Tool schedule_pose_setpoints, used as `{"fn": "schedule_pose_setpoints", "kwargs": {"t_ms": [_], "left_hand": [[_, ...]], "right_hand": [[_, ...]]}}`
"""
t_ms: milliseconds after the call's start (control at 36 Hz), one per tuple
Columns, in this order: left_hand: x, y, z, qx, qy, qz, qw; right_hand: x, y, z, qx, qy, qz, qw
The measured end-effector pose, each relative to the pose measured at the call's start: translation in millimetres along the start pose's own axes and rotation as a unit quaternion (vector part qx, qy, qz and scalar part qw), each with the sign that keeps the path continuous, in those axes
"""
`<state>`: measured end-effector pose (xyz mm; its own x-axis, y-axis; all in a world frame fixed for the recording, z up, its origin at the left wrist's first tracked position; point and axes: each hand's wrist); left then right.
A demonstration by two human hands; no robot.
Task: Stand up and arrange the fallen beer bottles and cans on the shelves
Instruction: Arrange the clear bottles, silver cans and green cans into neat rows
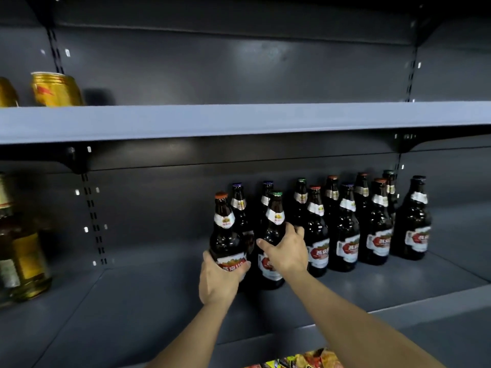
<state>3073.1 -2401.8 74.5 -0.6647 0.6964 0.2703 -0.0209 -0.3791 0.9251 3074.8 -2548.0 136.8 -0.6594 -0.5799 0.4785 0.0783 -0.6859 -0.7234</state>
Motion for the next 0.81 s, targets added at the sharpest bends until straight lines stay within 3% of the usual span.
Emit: {"fn": "schedule_pose_setpoints", "kwargs": {"t_ms": [167, 472, 806], "left_hand": [[-16, 2, -7, -0.002, 0.001, 0.008, 1.000], [-31, 10, -10, -0.010, -0.007, 0.020, 1.000], [-33, 13, -5, -0.016, -0.070, 0.014, 0.997]], "right_hand": [[-2, 6, 6, 0.013, -0.011, 0.012, 1.000], [3, 5, 12, 0.037, -0.020, -0.080, 0.996], [1, 14, 4, 0.042, 0.028, -0.091, 0.995]]}}
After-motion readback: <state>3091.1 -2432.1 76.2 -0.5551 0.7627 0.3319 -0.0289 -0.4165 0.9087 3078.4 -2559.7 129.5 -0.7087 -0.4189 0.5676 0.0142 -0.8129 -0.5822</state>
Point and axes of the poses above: each hand's wrist, its own z-axis towards the middle knuckle, its own x-axis out of the back of the hand, y = z × x, and after that the axes turned 14 degrees about y, right-handed
